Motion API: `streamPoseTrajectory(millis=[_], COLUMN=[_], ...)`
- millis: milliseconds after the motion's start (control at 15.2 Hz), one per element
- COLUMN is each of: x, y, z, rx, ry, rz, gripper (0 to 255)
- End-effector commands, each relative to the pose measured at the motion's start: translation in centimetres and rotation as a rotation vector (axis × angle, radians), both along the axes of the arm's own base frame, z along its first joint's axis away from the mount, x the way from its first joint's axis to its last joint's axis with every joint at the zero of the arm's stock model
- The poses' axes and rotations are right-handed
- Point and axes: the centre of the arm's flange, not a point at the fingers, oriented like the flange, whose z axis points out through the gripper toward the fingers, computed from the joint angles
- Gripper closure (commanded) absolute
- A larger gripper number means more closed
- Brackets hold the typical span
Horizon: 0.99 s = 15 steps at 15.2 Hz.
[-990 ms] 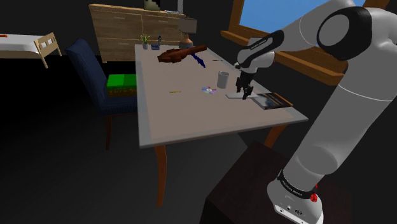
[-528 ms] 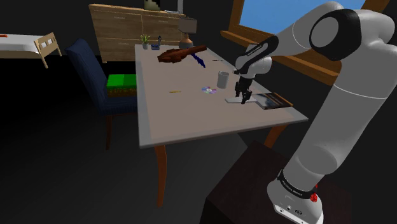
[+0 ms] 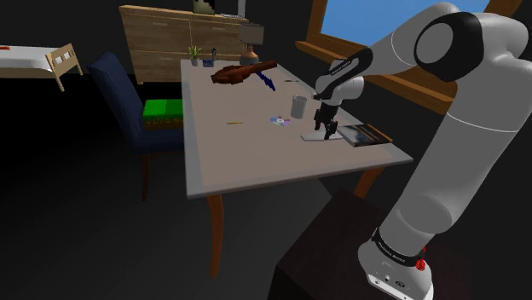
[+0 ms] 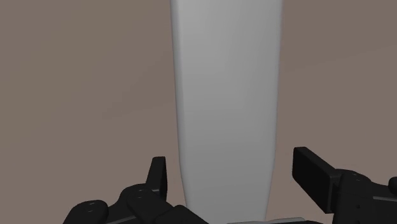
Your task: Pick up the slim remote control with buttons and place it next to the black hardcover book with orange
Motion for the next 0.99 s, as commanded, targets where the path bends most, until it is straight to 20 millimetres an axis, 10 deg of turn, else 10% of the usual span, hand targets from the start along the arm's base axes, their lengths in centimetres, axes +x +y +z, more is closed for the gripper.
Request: streamPoseTrajectory(millis=[0,198,462,924], x=[0.0,0.0,0.0,0.0], y=[0.0,0.0,0.1,0.1], z=[0.0,0.0,5.0,5.0], rx=[0.000,0.000,0.000,0.000], ry=[0.000,0.000,0.000,0.000], rz=[0.000,0.000,0.000,0.000], gripper=[0,0,0,0])
